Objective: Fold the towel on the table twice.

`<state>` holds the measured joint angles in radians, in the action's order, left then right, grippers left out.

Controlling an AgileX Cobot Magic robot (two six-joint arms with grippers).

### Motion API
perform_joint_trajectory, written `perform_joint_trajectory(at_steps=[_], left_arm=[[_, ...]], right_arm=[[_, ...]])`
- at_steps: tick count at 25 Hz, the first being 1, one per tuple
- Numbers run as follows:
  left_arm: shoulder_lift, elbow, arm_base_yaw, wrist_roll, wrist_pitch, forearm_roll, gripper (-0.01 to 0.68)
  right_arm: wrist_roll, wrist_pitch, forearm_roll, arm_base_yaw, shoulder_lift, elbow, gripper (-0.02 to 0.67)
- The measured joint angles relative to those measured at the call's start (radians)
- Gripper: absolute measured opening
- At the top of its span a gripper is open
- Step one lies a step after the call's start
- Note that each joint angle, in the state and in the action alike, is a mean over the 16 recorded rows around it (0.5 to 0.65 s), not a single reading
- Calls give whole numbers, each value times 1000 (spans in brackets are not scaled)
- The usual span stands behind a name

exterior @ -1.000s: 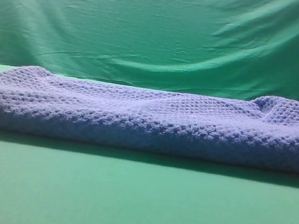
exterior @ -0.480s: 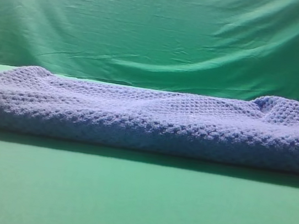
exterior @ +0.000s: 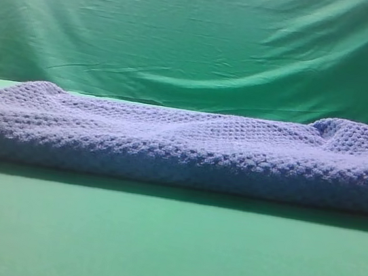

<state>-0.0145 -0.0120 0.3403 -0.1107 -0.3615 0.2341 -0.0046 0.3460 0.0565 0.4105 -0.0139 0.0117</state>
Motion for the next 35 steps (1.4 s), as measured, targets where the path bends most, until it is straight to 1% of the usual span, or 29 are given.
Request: perform_joint_trajectory(at_steps=[8, 21, 24, 29, 35], left_arm=[[0, -1, -1, -1, 12, -37, 0], [0, -1, -2, -3, 12, -41, 0], [0, -1, -11, -4, 12, -41, 0], [0, -1, -64, -4, 12, -40, 0], [0, -1, -177, -4, 12, -40, 0]], right_arm=[[0, 18, -24, 0, 0, 15, 0], [-1, 38, -38, 0, 0, 15, 0], [-1, 38, -38, -4, 0, 15, 0], [-1, 38, -38, -46, 0, 15, 0], [-1, 38, -38, -155, 0, 15, 0]])
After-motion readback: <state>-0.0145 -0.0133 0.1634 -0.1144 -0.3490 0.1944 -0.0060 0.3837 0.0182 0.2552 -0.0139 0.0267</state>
